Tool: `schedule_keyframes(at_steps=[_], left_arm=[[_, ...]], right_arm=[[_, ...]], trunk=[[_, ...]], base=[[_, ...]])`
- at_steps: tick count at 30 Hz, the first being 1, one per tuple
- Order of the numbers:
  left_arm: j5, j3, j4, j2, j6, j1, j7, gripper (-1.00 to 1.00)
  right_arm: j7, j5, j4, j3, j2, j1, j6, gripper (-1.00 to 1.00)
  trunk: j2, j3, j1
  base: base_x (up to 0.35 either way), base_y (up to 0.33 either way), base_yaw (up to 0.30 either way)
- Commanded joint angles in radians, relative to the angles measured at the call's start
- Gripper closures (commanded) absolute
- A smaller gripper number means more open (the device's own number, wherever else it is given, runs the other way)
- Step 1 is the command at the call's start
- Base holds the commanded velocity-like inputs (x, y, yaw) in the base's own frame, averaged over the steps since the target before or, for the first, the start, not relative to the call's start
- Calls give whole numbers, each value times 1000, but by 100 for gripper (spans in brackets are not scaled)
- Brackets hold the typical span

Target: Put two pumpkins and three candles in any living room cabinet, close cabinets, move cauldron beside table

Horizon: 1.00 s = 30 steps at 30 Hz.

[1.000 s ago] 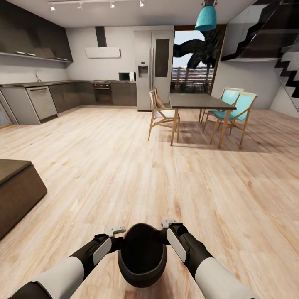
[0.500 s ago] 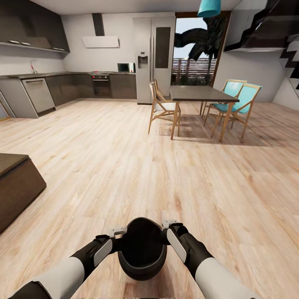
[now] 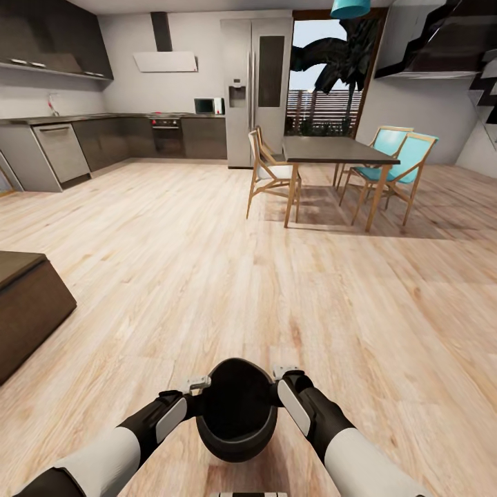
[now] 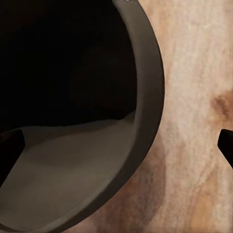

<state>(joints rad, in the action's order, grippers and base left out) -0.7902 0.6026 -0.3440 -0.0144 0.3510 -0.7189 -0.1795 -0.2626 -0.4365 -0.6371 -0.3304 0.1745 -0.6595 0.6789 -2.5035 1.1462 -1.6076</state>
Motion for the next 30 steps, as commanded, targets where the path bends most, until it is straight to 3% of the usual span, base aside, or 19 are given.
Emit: schedule_keyframes(at_steps=[1, 30], left_arm=[[-11, 8, -2, 1, 2, 0, -8, -100], [-11, 8, -1, 1, 1, 1, -9, -100]], right_arm=[[-9, -10, -1, -2, 0, -1, 2, -100], [-10, -10, -1, -2, 0, -1, 2, -100]], trunk=[[0, 1, 0], [0, 1, 0]], base=[[0, 0, 0], [44, 0, 0]])
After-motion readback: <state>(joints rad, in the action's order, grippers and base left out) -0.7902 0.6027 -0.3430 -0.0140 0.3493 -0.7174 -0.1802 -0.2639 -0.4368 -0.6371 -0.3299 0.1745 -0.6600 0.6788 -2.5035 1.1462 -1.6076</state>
